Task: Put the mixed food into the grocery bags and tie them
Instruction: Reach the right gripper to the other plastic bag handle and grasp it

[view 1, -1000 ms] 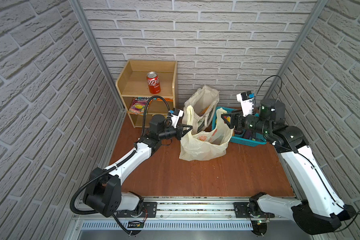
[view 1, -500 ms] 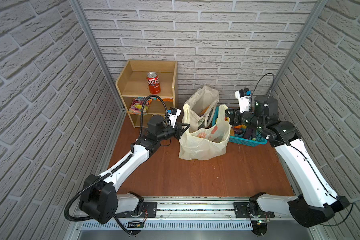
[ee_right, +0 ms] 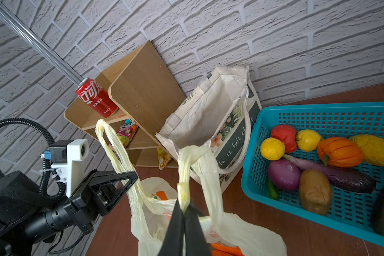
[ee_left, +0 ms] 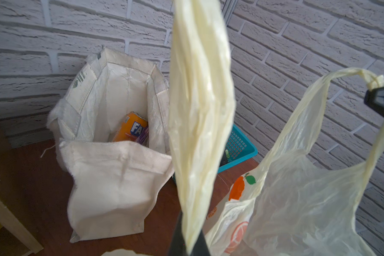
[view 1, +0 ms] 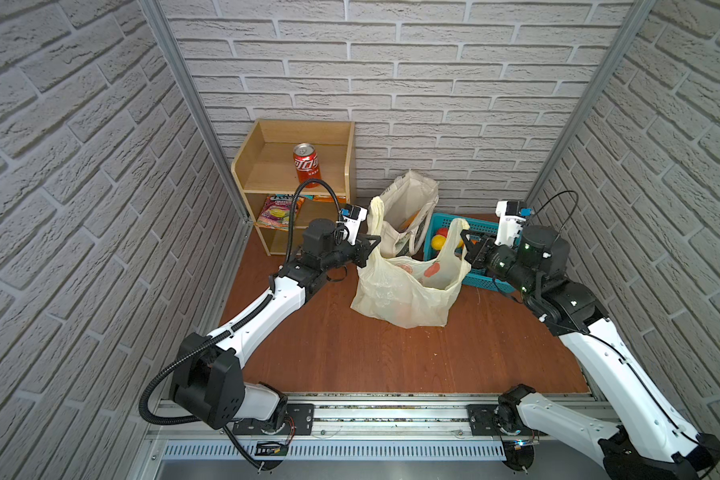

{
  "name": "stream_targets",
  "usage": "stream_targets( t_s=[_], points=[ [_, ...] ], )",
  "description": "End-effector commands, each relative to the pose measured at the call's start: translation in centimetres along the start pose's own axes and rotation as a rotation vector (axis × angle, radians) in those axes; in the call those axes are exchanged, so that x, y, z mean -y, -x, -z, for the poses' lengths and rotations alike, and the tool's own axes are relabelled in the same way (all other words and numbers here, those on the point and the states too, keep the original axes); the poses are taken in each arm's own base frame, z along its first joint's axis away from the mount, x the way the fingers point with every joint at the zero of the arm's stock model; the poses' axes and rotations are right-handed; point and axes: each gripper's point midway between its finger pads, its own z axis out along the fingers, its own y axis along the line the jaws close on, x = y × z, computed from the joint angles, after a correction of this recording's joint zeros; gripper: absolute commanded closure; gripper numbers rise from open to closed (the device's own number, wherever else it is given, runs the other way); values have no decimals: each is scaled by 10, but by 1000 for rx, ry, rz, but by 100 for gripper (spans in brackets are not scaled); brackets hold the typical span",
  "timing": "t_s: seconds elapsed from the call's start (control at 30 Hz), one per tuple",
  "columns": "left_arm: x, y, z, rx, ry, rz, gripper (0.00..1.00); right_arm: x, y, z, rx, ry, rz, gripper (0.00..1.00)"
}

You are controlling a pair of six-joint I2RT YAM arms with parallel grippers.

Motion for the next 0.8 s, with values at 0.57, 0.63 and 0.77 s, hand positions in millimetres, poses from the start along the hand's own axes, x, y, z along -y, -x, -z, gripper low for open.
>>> stream_targets(
  t_s=[0.57, 0.63, 0.77],
  points=[
    [-7, 19, 7, 33, -52, -69, 100, -49, 3, 36, -100, 341, 330, 19],
    [-8, 19, 8, 30, -57, -69, 100, -38, 1, 41, -87, 316, 338, 19],
    [-10, 19, 10, 23, -63, -71, 100, -11, -7, 39, -79, 246, 304, 18]
  ],
)
